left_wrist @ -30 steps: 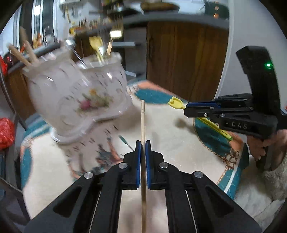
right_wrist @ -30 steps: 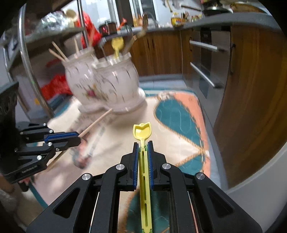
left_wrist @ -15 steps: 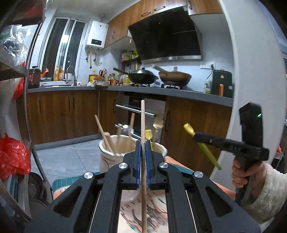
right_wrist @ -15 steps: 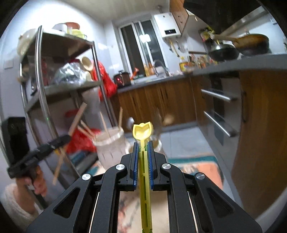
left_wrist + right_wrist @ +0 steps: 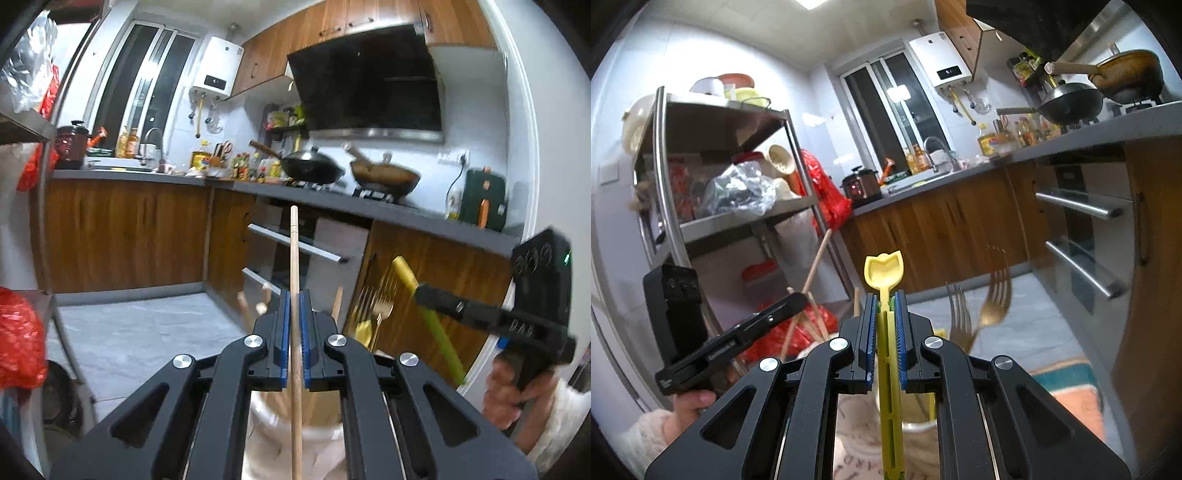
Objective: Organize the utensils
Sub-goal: 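Lower chopstick into tall cup with left tool while right lowers yellow utensil into small cup, then open both tools and withdraw them from the holder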
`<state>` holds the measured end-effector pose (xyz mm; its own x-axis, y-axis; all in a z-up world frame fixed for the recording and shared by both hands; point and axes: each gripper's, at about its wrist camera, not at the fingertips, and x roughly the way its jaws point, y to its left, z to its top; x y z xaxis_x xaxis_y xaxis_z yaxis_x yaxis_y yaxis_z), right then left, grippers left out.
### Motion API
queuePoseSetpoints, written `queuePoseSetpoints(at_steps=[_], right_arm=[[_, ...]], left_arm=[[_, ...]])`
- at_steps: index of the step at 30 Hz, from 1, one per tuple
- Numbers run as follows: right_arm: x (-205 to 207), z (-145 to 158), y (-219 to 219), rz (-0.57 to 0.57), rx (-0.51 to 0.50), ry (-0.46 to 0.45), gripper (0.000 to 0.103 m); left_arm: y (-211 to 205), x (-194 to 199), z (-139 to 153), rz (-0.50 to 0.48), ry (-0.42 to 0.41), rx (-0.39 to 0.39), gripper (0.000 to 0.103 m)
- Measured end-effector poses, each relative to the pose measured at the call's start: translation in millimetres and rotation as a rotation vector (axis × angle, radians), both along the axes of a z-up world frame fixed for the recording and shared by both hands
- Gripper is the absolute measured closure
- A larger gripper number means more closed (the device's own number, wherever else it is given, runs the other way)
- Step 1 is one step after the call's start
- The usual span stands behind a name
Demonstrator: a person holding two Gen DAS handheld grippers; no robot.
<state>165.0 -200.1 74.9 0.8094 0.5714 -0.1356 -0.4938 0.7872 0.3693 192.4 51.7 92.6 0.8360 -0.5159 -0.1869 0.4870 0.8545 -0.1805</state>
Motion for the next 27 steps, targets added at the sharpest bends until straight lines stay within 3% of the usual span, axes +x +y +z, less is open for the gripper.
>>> queuePoseSetpoints(at_steps=[5, 14, 27], right_arm=[[15, -2, 2, -0.005, 0.046, -0.032, 0.092], [34, -12, 16, -0.038, 0.054, -0.070, 0.092], [38, -33, 22, -0.069, -0.013, -0.065, 0.092]], left_arm=[[-14, 11, 5, 0.009, -0.054, -0.066, 0.098], [-26, 21, 1, 0.062, -0.103, -0.099, 0.098], [-23, -10, -6, 0.041, -0.168, -0.034, 0.098]])
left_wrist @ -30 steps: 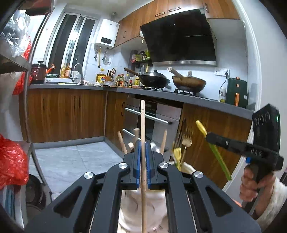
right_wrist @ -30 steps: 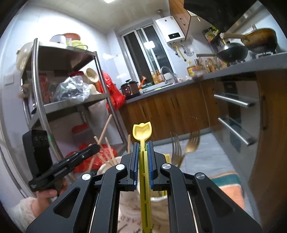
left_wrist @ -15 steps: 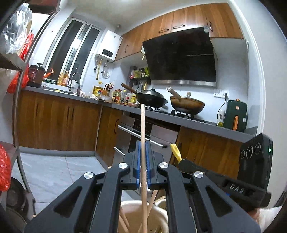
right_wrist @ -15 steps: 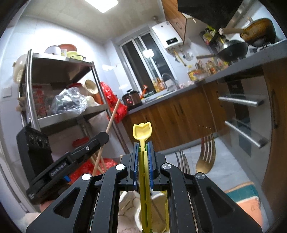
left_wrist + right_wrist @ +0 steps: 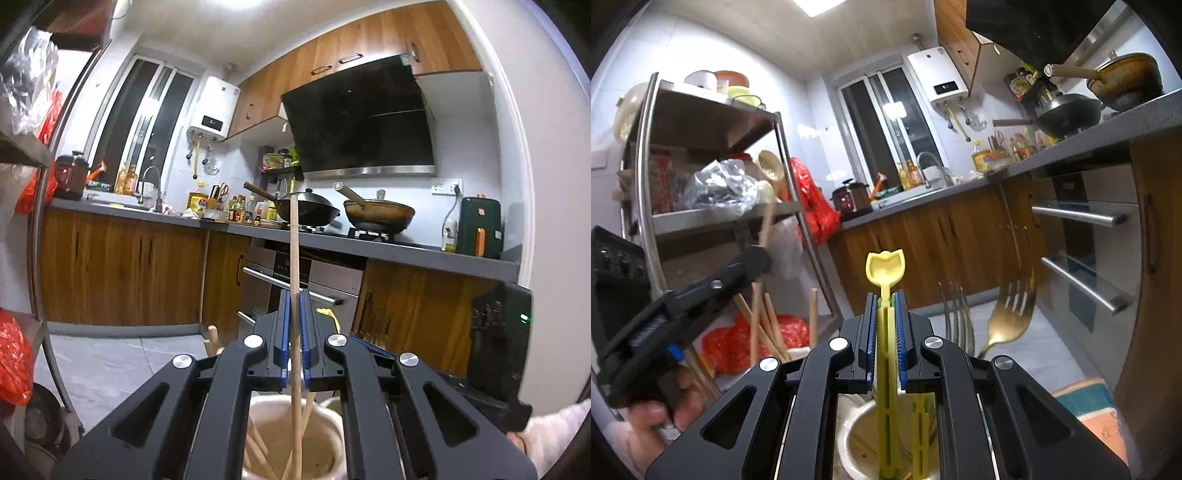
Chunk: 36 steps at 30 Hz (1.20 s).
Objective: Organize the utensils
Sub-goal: 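Open both tools and withdraw them from the holder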
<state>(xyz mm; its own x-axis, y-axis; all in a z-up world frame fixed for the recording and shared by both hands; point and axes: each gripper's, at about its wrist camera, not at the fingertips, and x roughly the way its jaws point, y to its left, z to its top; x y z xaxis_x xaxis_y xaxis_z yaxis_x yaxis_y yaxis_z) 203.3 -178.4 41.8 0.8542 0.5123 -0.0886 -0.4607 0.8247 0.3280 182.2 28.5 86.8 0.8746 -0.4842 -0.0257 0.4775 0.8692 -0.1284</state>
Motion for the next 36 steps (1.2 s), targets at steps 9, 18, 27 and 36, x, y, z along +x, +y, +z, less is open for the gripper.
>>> queuePoseSetpoints(at_steps=[9, 18, 27, 36], right_arm=[[6, 3, 1, -0.016, 0.041, 0.005, 0.092], [-5, -7, 6, 0.000, -0.063, 0.050, 0.092], [-22, -17, 0, 0.017, -0.110, 0.125, 0.082], [-77, -19, -13, -0.005, -0.113, 0.154, 0.082]], left_arm=[[9, -14, -2, 0.012, 0.018, 0.009, 0.098], [6, -22, -7, 0.014, 0.022, 0.041, 0.098], [5, -42, -9, 0.037, 0.046, 0.077, 0.097], [4, -92, -26, 0.058, 0.093, 0.128, 0.097]])
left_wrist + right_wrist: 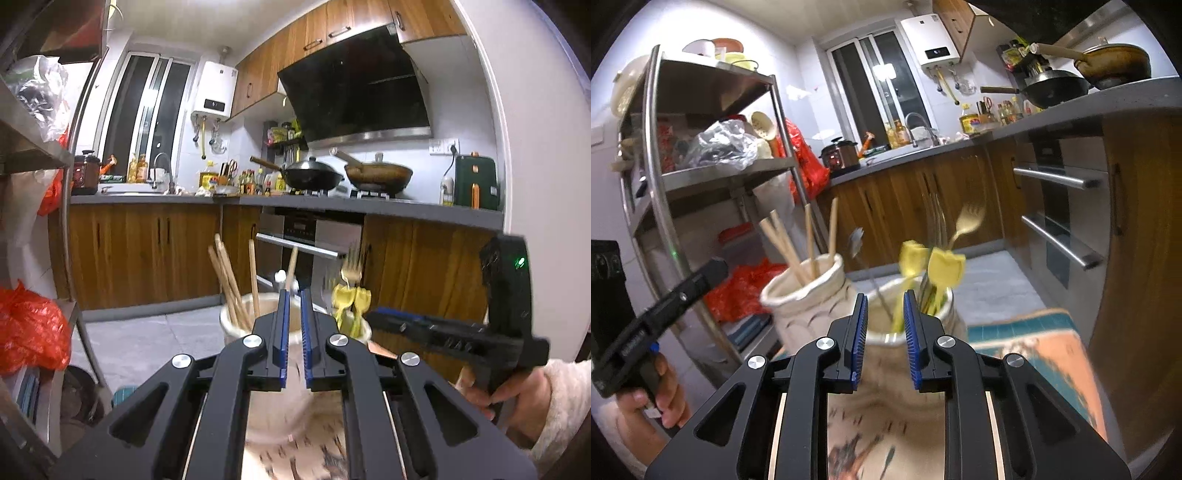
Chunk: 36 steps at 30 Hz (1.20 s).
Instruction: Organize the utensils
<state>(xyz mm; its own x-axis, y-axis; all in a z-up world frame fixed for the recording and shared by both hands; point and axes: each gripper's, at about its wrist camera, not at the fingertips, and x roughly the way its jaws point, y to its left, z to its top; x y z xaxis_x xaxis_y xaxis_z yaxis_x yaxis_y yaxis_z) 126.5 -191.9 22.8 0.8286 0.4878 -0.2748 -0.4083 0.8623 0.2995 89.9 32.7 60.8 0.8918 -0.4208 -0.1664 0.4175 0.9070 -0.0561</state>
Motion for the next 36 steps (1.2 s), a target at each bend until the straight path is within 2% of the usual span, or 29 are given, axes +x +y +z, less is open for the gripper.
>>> queuePoseSetpoints(at_steps=[4, 10, 12, 13, 14, 16, 17, 19, 21, 23, 26, 30, 36], right_arm=[[-32, -6, -1, -0.015, -0.067, -0.011, 0.082], [-58, -16, -3, -0.058, -0.178, -0.029, 0.082], [-63, -18, -7, -0.085, -0.199, -0.047, 0.079], [-64, -18, -8, -0.096, -0.204, -0.053, 0.077], [-65, -18, -10, -0.112, -0.211, -0.062, 0.073], [-67, -18, -13, -0.124, -0.219, -0.076, 0.068], [-69, -18, -14, -0.131, -0.228, -0.089, 0.065], [-73, -17, -15, -0.148, -0.243, -0.122, 0.056], [-73, -18, -16, -0.144, -0.243, -0.135, 0.037], [-73, -19, -17, -0.147, -0.232, -0.137, 0.027], [-73, -22, -16, -0.145, -0.225, -0.140, 0.019], [-78, -22, -11, -0.139, -0.241, -0.171, 0.007], [-82, -21, -13, -0.162, -0.227, -0.189, 0.005]], left_arm=[[-1, -23, -17, -0.003, 0.054, 0.003, 0.097], [-10, -43, -39, 0.038, 0.090, 0.069, 0.096], [-13, -46, -43, 0.066, 0.081, 0.103, 0.085], [-14, -47, -46, 0.092, 0.071, 0.123, 0.072], [-14, -49, -47, 0.106, 0.064, 0.129, 0.065], [-13, -50, -48, 0.110, 0.056, 0.119, 0.058], [-13, -51, -48, 0.121, 0.047, 0.123, 0.050], [-11, -52, -50, 0.145, 0.030, 0.129, 0.041], [-9, -51, -50, 0.151, 0.037, 0.119, 0.035], [-7, -51, -48, 0.173, 0.035, 0.110, 0.020], [-7, -51, -47, 0.215, 0.027, 0.117, 0.006], [-8, -50, -47, 0.237, 0.026, 0.128, 0.006], [-5, -46, -47, 0.253, 0.040, 0.123, 0.006]])
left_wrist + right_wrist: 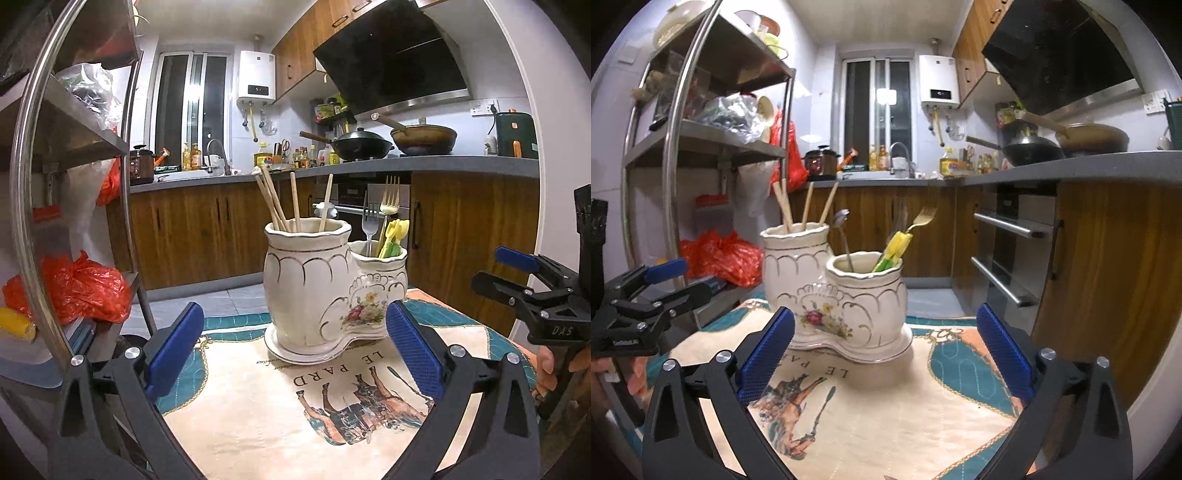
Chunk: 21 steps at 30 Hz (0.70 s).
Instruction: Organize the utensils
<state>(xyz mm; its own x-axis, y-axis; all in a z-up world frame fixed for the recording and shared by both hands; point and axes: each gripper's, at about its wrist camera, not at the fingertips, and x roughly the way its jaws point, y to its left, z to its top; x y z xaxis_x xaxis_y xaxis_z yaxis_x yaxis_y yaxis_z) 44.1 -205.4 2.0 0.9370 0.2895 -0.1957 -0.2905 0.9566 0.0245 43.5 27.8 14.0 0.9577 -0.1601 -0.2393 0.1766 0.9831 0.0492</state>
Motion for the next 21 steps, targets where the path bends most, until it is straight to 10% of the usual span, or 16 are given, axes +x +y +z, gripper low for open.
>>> queuePoseSetpoints(at_steps=[21], right_arm=[[-3.4, 0.7, 2.6, 0.008, -0.010, -0.007, 0.005]], left_arm=[[-1.0, -3.9, 1.0, 0.001, -0.011, 0.008, 0.006]])
